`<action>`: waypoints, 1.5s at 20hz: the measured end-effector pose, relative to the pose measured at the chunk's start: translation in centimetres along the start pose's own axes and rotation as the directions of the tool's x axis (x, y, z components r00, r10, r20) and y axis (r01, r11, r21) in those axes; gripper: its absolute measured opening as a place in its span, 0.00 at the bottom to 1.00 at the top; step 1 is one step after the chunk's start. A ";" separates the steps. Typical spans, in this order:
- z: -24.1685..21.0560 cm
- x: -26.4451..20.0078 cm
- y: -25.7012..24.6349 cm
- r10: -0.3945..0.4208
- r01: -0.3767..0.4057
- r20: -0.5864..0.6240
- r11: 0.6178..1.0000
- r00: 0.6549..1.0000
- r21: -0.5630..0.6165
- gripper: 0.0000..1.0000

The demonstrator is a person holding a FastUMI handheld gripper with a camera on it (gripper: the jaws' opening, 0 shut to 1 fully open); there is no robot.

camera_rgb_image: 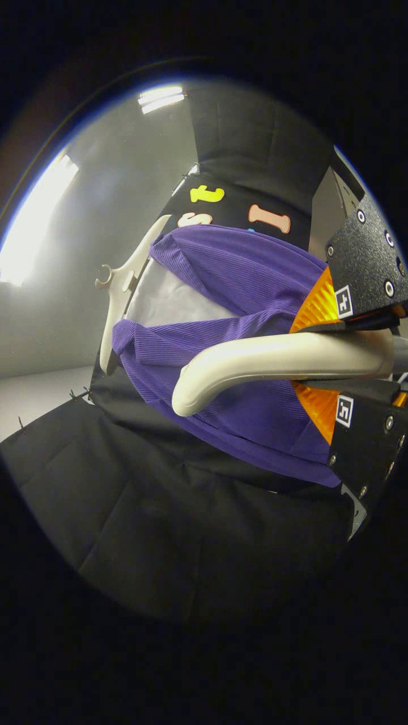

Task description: Iron the clothes twice with a garment steamer, once on the left side and once on the right side.

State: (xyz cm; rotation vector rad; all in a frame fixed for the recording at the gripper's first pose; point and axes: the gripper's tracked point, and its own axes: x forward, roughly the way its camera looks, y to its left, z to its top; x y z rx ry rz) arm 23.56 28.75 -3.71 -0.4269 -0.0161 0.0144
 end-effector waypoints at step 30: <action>-21.2 -7.8 7.1 0.176 -0.198 -0.398 0.980 0.900 -0.014 0.35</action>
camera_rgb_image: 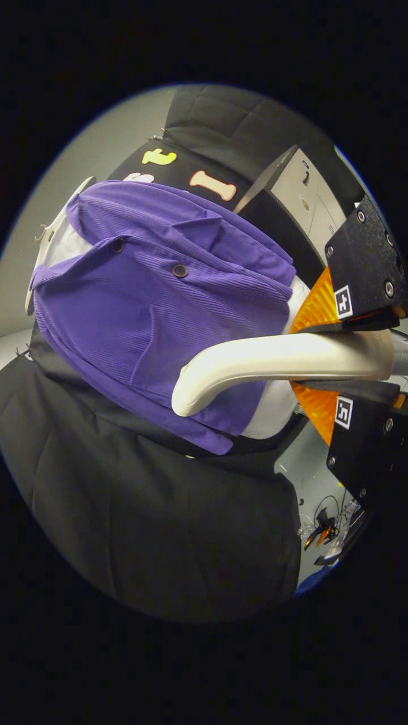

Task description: Iron the clothes twice with a garment steamer, once on the left side and once on the right side.

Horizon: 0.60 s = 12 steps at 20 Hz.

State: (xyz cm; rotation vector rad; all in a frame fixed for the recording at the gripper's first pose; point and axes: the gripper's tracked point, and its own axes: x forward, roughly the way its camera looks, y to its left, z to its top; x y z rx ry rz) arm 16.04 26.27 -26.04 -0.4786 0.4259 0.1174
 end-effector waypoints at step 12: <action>-4.9 -11.4 -13.0 0.000 0.014 -0.061 0.974 0.998 0.227 0.35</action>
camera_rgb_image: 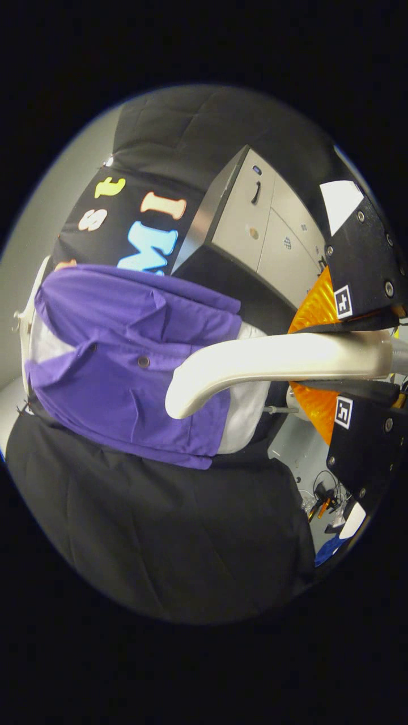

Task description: Iron the clothes twice with a garment steamer, once on the left side and once on the right side.

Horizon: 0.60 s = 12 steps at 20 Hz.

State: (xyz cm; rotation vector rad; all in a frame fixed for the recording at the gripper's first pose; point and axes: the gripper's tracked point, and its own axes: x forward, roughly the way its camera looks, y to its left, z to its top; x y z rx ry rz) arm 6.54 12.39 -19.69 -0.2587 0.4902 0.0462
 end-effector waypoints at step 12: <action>11.0 -6.6 -17.4 -0.122 0.061 0.201 0.956 0.972 0.286 0.35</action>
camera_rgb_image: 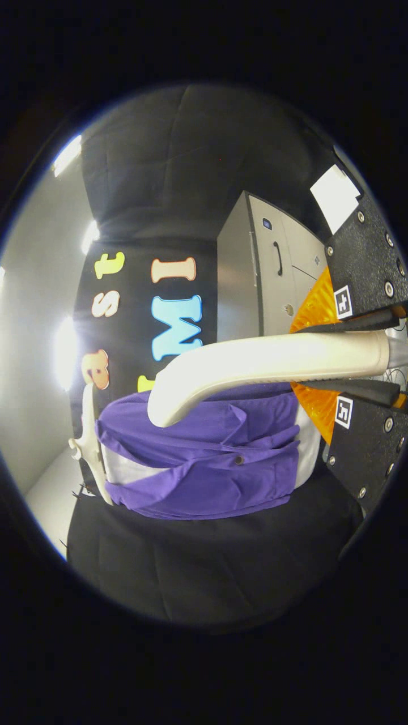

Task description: Iron the clothes twice with a garment steamer, once on the left side and once on the right side.

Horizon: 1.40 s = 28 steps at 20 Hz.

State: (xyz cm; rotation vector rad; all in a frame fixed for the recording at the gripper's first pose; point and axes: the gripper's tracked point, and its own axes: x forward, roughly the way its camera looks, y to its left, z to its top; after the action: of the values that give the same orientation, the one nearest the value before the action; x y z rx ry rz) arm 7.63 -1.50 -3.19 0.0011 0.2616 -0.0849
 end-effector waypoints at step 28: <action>7.7 -6.3 -0.3 -0.017 0.022 0.300 1.000 0.954 -0.014 0.35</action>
State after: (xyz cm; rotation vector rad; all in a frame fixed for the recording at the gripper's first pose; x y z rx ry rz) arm 3.58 -1.41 5.91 -0.0310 -0.0425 -0.1008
